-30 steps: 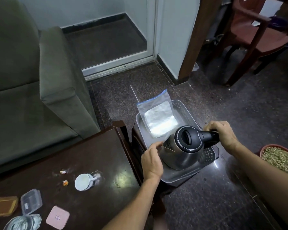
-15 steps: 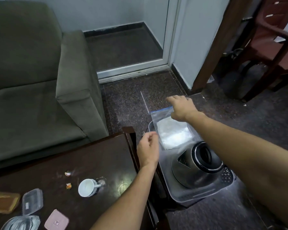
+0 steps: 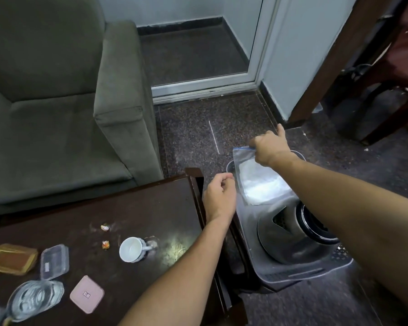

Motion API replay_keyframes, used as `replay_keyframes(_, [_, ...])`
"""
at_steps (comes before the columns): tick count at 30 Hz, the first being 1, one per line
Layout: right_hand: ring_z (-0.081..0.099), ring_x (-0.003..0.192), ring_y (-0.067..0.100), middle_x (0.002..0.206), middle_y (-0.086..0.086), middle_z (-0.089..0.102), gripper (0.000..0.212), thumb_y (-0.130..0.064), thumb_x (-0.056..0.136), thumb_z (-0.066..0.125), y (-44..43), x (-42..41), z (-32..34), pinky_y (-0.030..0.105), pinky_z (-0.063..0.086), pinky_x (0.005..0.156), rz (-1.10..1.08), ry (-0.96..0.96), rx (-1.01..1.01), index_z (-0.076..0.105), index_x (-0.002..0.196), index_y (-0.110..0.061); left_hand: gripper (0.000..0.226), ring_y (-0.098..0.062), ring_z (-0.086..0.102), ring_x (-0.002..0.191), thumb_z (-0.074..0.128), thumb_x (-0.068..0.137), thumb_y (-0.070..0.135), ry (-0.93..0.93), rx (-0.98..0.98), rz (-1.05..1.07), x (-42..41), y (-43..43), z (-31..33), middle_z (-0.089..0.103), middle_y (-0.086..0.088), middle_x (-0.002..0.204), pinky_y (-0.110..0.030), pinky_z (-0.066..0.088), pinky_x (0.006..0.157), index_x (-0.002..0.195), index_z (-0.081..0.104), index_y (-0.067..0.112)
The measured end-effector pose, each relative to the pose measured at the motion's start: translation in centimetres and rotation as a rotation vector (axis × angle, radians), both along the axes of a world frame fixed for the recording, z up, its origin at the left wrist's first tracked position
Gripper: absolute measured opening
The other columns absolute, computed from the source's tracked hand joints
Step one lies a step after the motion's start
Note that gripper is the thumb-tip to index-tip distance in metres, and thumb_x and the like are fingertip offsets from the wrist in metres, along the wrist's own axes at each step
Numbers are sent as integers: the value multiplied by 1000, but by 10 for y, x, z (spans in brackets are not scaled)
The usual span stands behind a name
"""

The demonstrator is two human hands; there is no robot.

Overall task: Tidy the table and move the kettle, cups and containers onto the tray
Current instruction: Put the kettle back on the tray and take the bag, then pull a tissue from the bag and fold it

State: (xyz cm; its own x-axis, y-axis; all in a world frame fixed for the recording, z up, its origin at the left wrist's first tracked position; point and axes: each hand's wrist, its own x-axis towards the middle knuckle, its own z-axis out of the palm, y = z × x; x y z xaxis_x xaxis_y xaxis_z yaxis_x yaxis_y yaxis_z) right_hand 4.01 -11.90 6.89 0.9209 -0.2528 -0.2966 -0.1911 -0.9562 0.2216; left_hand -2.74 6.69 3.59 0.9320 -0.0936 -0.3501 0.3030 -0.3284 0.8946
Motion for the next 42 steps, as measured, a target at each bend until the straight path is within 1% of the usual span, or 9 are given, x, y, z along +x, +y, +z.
replay_keyframes(6, [47, 133, 29, 133, 8, 59, 29, -22, 98, 58, 3, -11, 4, 57, 6, 127, 53, -37, -14, 69, 125, -21, 23, 1, 63, 83, 52, 96, 27, -9, -13, -20, -8, -3, 2, 69, 20, 92, -18, 45, 68, 106, 71, 35])
replay_keyframes(11, [38, 145, 27, 158, 1, 44, 35, -31, 100, 55, 4, -24, 2, 59, 2, 126, 107, 13, 67, 67, 132, -24, 39, -19, 61, 116, 55, 98, 33, 15, 26, -165, 2, -14, 4, 62, 4, 130, -38, 50, 98, 137, 55, 29])
replay_keyframes(15, [40, 146, 23, 154, -4, 52, 35, -37, 99, 56, -2, -25, -5, 61, -1, 124, 134, -26, 132, 67, 130, -26, 62, -26, 49, 140, 60, 100, 39, 18, 71, -199, 30, -33, 0, 51, -3, 153, -39, 42, 112, 155, 38, 22])
replay_keyframes(20, [49, 133, 28, 123, 3, 69, 25, -37, 95, 58, -10, -28, -12, 62, 1, 124, 160, -89, 211, 70, 111, -22, 32, -25, 65, 115, 66, 97, 34, -57, 102, -141, 47, -51, -10, 71, -2, 125, -30, 49, 87, 128, 69, 27])
replay_keyframes(26, [58, 114, 31, 106, 8, 70, 35, -37, 90, 70, -18, -33, 2, 50, 18, 123, 209, -257, 331, 56, 116, -17, 20, -13, 68, 91, 71, 90, 22, -235, 26, -149, 48, -55, 7, 75, 8, 98, -29, 54, 77, 108, 73, 30])
replay_keyframes(28, [60, 104, 35, 93, 9, 68, 20, -35, 92, 70, -16, -32, 17, 46, 31, 112, 285, -311, 316, 59, 96, -19, 24, -10, 68, 92, 75, 88, 18, -318, -4, -143, 51, -48, 19, 76, 7, 100, -25, 53, 80, 111, 73, 25])
replay_keyframes(31, [60, 81, 36, 69, 1, 54, 36, -32, 93, 72, -6, -32, 48, 42, 40, 94, 318, -339, 372, 48, 70, -20, 24, -6, 69, 88, 82, 84, 21, -334, -90, -106, 57, -29, 41, 75, 9, 96, -17, 53, 77, 105, 71, 24])
replay_keyframes(36, [64, 74, 34, 74, 5, 70, 23, -36, 93, 70, 32, -32, 119, 37, 47, 69, 313, -446, 463, 70, 81, -16, 9, -12, 70, 80, 83, 84, 25, -378, -152, -127, 69, 19, 93, 77, 4, 83, -31, 54, 75, 89, 77, 20])
replay_keyframes(42, [66, 77, 37, 77, 5, 73, 11, -25, 90, 64, 109, -19, 246, 42, 54, 68, 400, -483, 362, 73, 84, -21, 9, -3, 66, 78, 81, 86, 26, -539, -189, -172, 92, 91, 203, 80, 6, 86, -35, 56, 81, 93, 81, 21])
